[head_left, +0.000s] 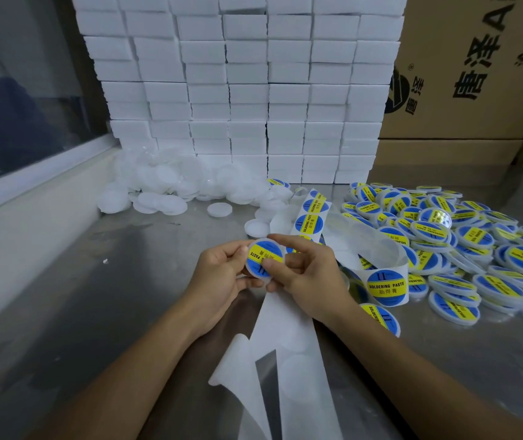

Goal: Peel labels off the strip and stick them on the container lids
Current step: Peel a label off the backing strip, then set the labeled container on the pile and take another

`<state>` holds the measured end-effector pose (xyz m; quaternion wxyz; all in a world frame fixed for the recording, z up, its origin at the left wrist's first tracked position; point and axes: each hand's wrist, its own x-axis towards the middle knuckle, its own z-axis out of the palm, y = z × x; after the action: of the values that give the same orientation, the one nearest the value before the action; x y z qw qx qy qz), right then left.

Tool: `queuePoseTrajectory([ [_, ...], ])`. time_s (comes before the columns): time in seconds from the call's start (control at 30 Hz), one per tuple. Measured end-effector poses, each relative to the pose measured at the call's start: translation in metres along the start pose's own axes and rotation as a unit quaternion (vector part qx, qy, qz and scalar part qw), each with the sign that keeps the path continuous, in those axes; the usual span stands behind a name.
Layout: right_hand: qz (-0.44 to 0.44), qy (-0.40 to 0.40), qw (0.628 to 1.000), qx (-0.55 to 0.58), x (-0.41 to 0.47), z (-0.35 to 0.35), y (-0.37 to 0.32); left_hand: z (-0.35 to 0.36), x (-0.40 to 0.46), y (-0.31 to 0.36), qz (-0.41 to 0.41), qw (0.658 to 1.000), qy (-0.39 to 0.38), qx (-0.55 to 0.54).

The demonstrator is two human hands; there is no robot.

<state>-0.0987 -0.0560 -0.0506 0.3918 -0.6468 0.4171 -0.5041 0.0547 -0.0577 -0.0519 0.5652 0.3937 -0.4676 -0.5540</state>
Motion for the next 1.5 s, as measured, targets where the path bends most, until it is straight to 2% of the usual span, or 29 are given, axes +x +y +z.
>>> queuePoseTrajectory([
  [0.17,0.043,0.024,0.998,0.045,0.002,-0.004,-0.004,0.002,-0.002,-0.001,0.014,0.998,-0.005,0.056],
  [0.33,0.027,0.049,0.998,0.029,0.001,0.0,-0.003,0.005,-0.003,-0.001,0.032,0.997,0.016,0.062],
  [0.4,0.029,0.063,0.995,0.076,0.002,-0.001,-0.002,0.008,-0.003,-0.001,0.055,0.993,0.041,0.1],
  [0.47,0.037,0.077,0.99,0.108,0.003,-0.004,-0.002,0.011,-0.005,-0.005,0.073,0.984,0.012,0.161],
  [0.57,0.053,0.083,0.984,0.145,0.003,-0.005,-0.002,0.016,-0.007,-0.01,0.09,0.954,-0.064,0.279],
  [0.67,0.061,0.082,0.977,0.187,0.004,-0.005,-0.004,0.016,-0.007,-0.011,0.096,0.914,-0.052,0.391],
  [0.73,0.054,0.086,0.976,0.192,0.004,-0.006,-0.005,0.014,-0.006,-0.013,0.117,0.902,-0.043,0.414],
  [0.83,0.042,0.097,0.974,0.202,0.005,-0.007,-0.011,0.013,-0.008,-0.012,0.144,0.896,-0.035,0.418],
  [0.97,0.004,0.133,0.971,0.197,0.008,-0.014,-0.024,0.01,-0.006,-0.01,0.132,0.895,0.002,0.426],
  [1.07,-0.032,0.201,0.973,0.11,0.01,-0.032,-0.026,0.008,-0.005,-0.007,0.089,0.927,0.031,0.362],
  [1.13,-0.052,0.237,0.97,0.006,0.01,-0.046,-0.024,0.007,-0.005,-0.007,0.073,0.948,0.032,0.308],
  [1.2,-0.072,0.249,0.961,-0.093,0.009,-0.059,-0.022,0.007,-0.006,-0.006,0.064,0.961,0.034,0.266],
  [1.27,-0.096,0.247,0.954,-0.137,0.011,-0.069,-0.024,0.006,-0.006,-0.005,0.061,0.97,0.04,0.233],
  [1.4,-0.106,0.298,0.94,-0.13,0.019,-0.093,-0.028,0.004,-0.006,-0.004,0.075,0.976,0.056,0.198],
  [1.5,-0.057,0.364,0.927,-0.065,0.022,-0.108,-0.02,0.005,-0.006,-0.004,0.071,0.98,0.055,0.18],
])
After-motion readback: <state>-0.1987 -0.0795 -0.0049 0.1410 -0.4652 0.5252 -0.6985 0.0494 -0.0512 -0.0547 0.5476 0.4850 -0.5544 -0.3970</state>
